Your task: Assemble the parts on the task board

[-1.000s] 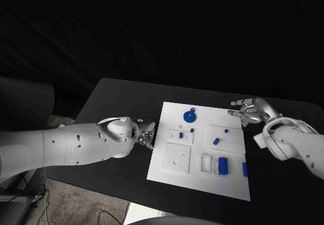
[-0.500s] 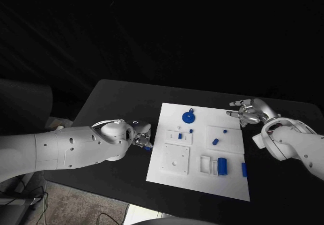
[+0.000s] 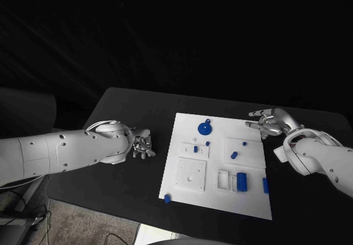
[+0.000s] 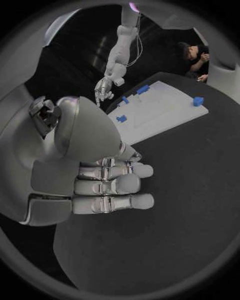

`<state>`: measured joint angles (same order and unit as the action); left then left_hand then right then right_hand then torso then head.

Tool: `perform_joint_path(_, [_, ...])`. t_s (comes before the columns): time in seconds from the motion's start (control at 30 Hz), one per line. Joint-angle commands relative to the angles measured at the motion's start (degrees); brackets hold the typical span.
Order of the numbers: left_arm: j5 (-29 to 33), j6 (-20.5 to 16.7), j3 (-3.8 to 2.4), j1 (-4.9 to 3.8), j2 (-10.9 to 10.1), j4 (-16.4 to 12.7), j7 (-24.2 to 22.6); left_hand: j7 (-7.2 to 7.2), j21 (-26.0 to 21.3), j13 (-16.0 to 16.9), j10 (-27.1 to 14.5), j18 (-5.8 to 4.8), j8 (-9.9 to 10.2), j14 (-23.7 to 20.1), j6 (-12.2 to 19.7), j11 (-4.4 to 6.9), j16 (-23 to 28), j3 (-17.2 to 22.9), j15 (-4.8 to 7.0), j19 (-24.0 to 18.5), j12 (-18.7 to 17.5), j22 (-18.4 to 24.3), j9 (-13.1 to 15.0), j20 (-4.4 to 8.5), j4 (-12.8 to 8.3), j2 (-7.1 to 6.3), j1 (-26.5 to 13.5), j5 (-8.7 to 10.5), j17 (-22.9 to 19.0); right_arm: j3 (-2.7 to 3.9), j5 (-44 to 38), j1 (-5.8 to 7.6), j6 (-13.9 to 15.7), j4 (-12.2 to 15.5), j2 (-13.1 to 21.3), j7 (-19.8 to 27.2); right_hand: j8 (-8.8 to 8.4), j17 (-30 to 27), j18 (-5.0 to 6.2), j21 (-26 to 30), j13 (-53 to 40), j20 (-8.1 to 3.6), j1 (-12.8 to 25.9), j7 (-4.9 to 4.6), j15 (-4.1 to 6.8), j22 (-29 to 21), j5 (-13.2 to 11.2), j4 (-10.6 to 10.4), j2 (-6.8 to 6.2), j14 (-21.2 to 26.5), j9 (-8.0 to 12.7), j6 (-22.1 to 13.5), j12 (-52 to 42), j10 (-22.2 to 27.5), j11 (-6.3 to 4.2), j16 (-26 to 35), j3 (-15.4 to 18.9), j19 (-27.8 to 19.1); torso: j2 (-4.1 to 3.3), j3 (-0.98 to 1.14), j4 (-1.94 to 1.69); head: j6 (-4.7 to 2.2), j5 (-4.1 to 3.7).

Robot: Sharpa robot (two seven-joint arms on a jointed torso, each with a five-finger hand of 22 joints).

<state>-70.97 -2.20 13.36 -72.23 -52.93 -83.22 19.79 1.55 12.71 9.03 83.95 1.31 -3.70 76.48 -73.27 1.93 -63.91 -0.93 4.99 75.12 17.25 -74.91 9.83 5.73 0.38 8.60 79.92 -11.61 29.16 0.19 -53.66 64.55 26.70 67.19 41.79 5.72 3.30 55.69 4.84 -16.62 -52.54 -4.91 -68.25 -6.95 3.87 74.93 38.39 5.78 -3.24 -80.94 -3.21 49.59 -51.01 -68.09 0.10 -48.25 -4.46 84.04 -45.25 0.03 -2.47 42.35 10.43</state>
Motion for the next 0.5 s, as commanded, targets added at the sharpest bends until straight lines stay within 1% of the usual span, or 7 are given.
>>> perform_joint_path(0.03, [6.48,2.90,-0.08,-1.12,-0.10,0.06,0.58,-0.24,0.19,0.09,2.28,0.02,-0.13,0.07,-0.12,0.18,-0.29,0.40,0.20,-0.10,0.21,-1.16,0.09,0.43,-0.17,-0.19,0.40,0.07,0.07,0.01,-0.03,-0.05,-0.63,0.00,-0.08,0.62,-0.02,0.09,0.73,-0.19,-0.04,-0.13,0.67,-0.16,0.13,1.88,0.28,-0.13,0.03,-0.38,-0.10,0.40,-0.20,-0.21,-0.04,-0.28,-0.25,2.10,0.02,0.05,0.00,0.04,0.12])
perform_joint_path(0.13, [6.19,1.24,-0.08,-1.72,-0.36,0.05,0.31,-0.04,0.44,-0.14,1.96,0.08,-0.02,0.06,0.79,0.10,-0.22,0.26,0.21,-0.09,-0.32,-1.13,0.12,0.48,-0.33,-0.81,0.72,0.03,-0.02,0.01,-0.02,-0.05,-0.65,-0.01,-0.08,0.62,-0.02,0.09,0.73,-0.19,-0.04,-0.13,0.67,-0.16,0.13,1.88,0.28,-0.13,0.03,-0.38,-0.10,0.40,-0.20,-0.21,-0.04,-0.28,-0.25,2.10,0.01,0.08,-0.04,0.14,0.17])
perform_joint_path(0.2, [5.84,-0.46,-0.03,-1.91,-0.57,-0.14,-0.09,0.08,0.49,-0.60,1.04,0.16,0.03,-0.01,2.12,-0.04,0.03,-0.47,0.09,-0.10,-1.29,-1.09,-0.14,0.43,-0.28,-1.95,0.62,1.70,-0.15,0.01,-0.02,-0.06,-0.64,-0.01,-0.07,0.60,-0.02,0.09,0.73,-0.19,-0.04,-0.13,0.67,-0.16,0.13,1.88,0.28,-0.13,0.03,-0.38,-0.10,0.40,-0.20,-0.21,-0.04,-0.28,-0.25,2.10,0.01,0.07,-0.08,0.16,0.15])
perform_joint_path(0.23, [5.55,-1.48,0.03,-1.98,-0.73,-0.34,-0.49,0.31,0.41,-0.93,0.22,0.20,0.05,-0.21,2.80,-0.16,0.31,-1.04,-0.01,-0.24,-1.98,-1.02,-0.37,0.38,-0.30,-2.85,0.63,2.58,-0.27,0.01,-0.02,-0.06,-0.64,0.00,-0.08,0.60,-0.02,0.09,0.73,-0.19,-0.04,-0.13,0.67,-0.16,0.13,1.88,0.28,-0.13,0.03,-0.38,-0.10,0.40,-0.20,-0.21,-0.04,-0.28,-0.25,2.10,0.02,0.07,-0.09,0.18,0.14])
perform_joint_path(0.27, [5.24,-2.38,0.08,-2.03,-0.88,-0.55,-0.88,0.87,0.25,-1.31,-0.71,0.25,0.06,-0.42,3.69,-0.38,0.64,-1.98,-0.20,-0.47,-2.74,-0.95,-0.87,0.24,-0.33,-4.46,0.53,2.72,-0.42,0.01,-0.01,-0.06,-0.63,0.01,-0.08,0.60,-0.02,0.09,0.73,-0.19,-0.04,-0.13,0.67,-0.16,0.13,1.88,0.28,-0.13,0.03,-0.38,-0.10,0.40,-0.20,-0.21,-0.04,-0.28,-0.25,2.10,0.03,0.07,-0.07,0.22,0.17])
perform_joint_path(0.37, [3.58,-5.71,0.20,-2.13,-1.47,-1.55,-2.77,1.63,-0.54,-2.40,-1.09,0.56,-0.04,-0.89,4.50,-0.63,1.80,-3.90,-0.48,-0.99,-4.25,-0.63,-2.94,-0.20,0.81,-7.30,0.67,2.64,-0.93,0.01,-0.01,-0.06,-0.62,0.09,-0.08,0.60,-0.02,0.09,0.73,-0.19,-0.04,-0.13,0.67,-0.16,0.13,1.88,0.28,-0.13,0.03,-0.38,-0.10,0.40,-0.20,-0.21,-0.04,-0.28,-0.25,2.10,0.08,0.07,-0.10,0.13,0.25])
perform_joint_path(0.5, [1.95,-9.57,0.28,-2.15,-2.24,-2.90,-6.15,1.76,-1.85,-3.24,-1.37,0.37,-0.05,-1.80,3.85,-0.79,4.10,-3.99,-0.57,-1.58,-5.35,-0.08,-3.96,-0.27,0.80,-8.37,2.32,2.42,-1.90,0.01,-0.31,-0.07,-0.68,0.59,-0.13,0.71,-0.03,0.10,0.71,-0.21,-0.03,-0.16,0.32,-0.15,0.15,1.88,0.29,0.11,-0.05,-0.38,-0.10,0.59,-0.15,-0.16,-0.07,-0.28,-0.44,2.11,0.20,0.04,-0.14,0.21,0.48])
